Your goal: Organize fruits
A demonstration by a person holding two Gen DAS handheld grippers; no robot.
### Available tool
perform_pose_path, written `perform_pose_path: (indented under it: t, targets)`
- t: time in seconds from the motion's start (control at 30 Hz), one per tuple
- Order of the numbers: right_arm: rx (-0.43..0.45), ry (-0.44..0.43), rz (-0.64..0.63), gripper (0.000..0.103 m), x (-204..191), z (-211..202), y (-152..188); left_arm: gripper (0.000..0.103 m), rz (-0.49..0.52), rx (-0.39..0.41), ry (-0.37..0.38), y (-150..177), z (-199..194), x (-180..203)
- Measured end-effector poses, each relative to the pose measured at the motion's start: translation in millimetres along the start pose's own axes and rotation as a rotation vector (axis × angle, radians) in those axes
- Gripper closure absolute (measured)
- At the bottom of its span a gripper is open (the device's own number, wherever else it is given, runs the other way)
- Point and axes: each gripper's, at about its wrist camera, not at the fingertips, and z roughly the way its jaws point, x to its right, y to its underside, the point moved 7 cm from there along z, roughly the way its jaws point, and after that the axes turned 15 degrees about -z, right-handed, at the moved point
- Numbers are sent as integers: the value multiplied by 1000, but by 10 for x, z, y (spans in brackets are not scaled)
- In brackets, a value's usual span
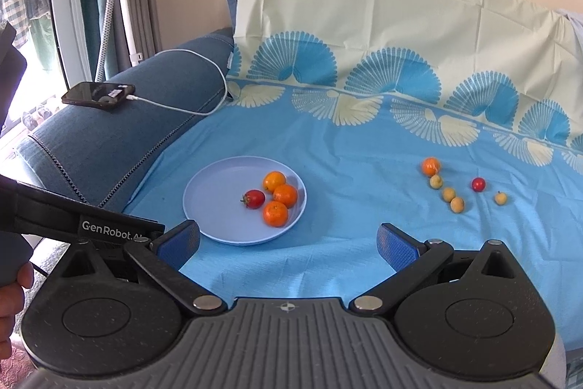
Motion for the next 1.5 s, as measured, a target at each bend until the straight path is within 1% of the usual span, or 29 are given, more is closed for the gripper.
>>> perform_pose_path:
  t: [0.2,0.33,0.5,0.67,0.9,1.1,1.17,1.23,1.33,1.4,1.5]
  targets:
    - [-31,2,37,1,113,155,52,0,13,-28,-9,-54,145,128]
    - [-47,14,70,1,259,250,96,0,35,-44,-13,-97,255,261]
    - [-69,51,127,1,542,376,184,0,69,-67,-14,-144,419,530]
    - [-97,101,196,1,907,511,305,0,115,-82,-6,-209,572,885]
    - [-128,209,272,1,1551,772,533,0,188,-97,21,-290,862,1568]
    - [-144,359,317,1,2305,1110,792,0,253,-93,71,-400,1238,2361]
    - [-151,395,327,1,2556,1256,879,0,266,-105,96,-425,1398,2648]
    - [-149,423,331,1,2810,1398,958,0,283,-134,112,-430,1595,2936]
    - [-155,493,308,1,3206,1627,1068,0,285,-170,140,-450,1873,3320]
    - [-160,505,294,1,3438,1803,1129,0,274,-180,152,-495,2036,3540]
    - [-176,481,299,1,3693,2093,1204,0,257,-188,152,-580,2284,3801]
